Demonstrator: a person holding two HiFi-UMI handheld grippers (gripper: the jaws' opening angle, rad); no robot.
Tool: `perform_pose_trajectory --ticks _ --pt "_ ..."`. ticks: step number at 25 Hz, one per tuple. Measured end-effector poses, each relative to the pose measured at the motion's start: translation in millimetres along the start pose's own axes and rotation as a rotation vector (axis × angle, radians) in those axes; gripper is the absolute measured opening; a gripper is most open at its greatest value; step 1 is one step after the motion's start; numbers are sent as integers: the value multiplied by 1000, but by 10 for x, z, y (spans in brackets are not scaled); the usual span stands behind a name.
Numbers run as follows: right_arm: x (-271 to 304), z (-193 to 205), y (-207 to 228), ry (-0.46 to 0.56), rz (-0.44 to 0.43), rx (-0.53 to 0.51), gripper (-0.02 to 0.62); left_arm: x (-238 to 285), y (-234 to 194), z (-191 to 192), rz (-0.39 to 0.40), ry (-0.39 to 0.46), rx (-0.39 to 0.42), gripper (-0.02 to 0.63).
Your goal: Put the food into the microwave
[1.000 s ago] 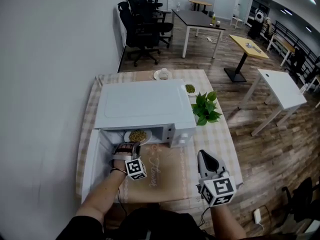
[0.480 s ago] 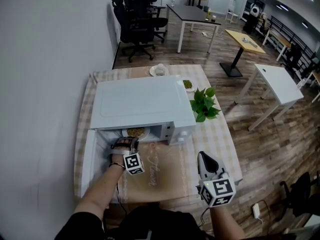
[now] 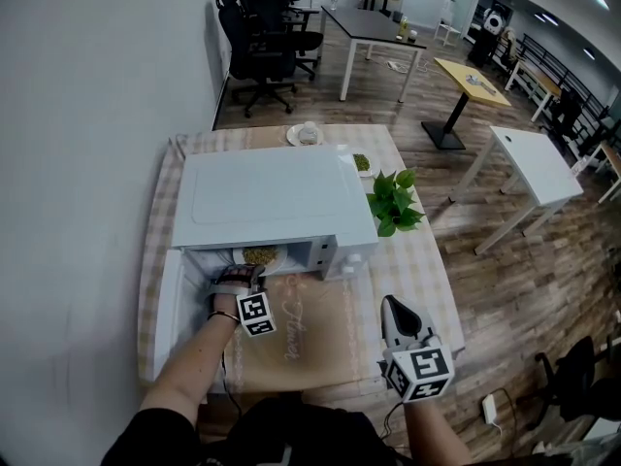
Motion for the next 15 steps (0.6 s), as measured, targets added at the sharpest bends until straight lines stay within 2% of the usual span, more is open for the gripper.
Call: perform_pose_trajectory --ticks 7,15 --pt "17 -8 -46 2 -6 10 9 48 9 28 19 1 -12 69" --pt "39 -3 -114 9 -23 6 9 32 25 52 18 5 29 69"
Point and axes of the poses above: the fingertips, and each gripper's own axes: x forward along the fingers, y to its right, z out of its underside, the point moved 2 cm from there along -x, backward along the fingers, and after that the axes turned 6 degrees about -z, right-handed, at the moved point
